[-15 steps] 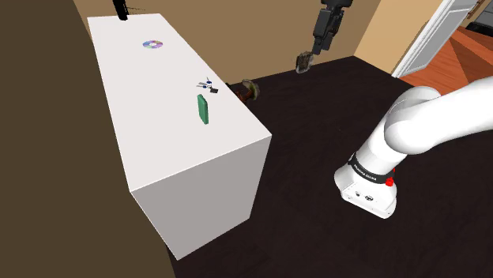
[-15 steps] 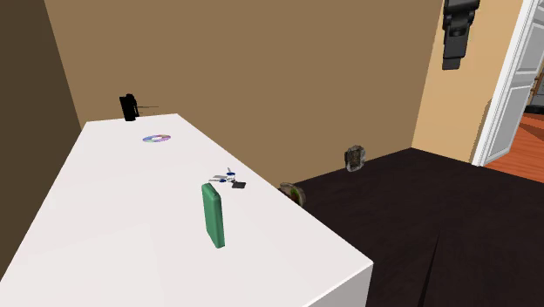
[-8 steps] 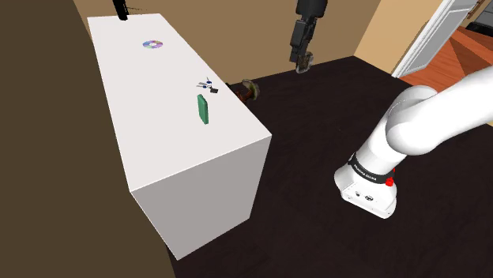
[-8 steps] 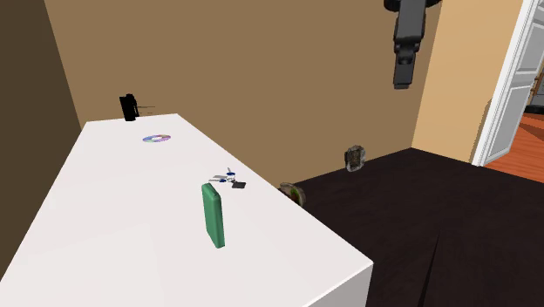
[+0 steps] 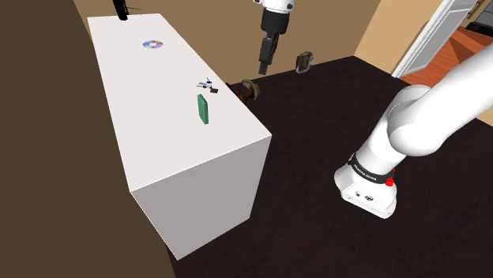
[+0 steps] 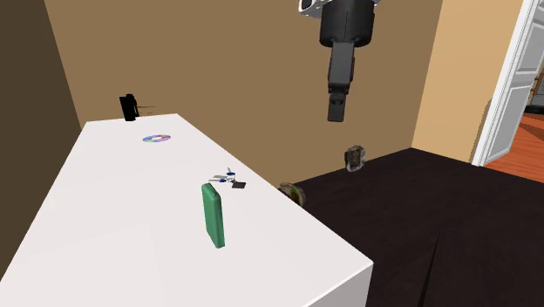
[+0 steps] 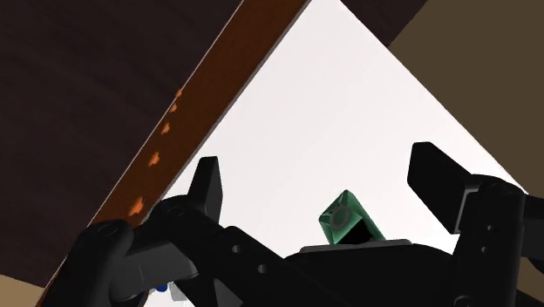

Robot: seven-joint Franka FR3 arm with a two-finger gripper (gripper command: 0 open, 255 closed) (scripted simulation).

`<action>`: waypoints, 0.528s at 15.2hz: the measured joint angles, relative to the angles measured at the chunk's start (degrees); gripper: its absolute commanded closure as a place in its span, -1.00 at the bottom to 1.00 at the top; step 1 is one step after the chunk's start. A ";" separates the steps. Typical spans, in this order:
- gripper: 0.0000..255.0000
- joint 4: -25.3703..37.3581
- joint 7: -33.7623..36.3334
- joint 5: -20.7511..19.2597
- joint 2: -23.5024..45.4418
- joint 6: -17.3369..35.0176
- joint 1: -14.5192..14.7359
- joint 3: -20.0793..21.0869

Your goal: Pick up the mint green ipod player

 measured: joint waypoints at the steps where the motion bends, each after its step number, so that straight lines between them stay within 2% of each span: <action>1: -1.00 0.99 -0.78 0.02 1.69 1.10 0.48 0.33; 8: -1.00 6.35 -5.65 -0.19 13.87 10.68 3.76 3.15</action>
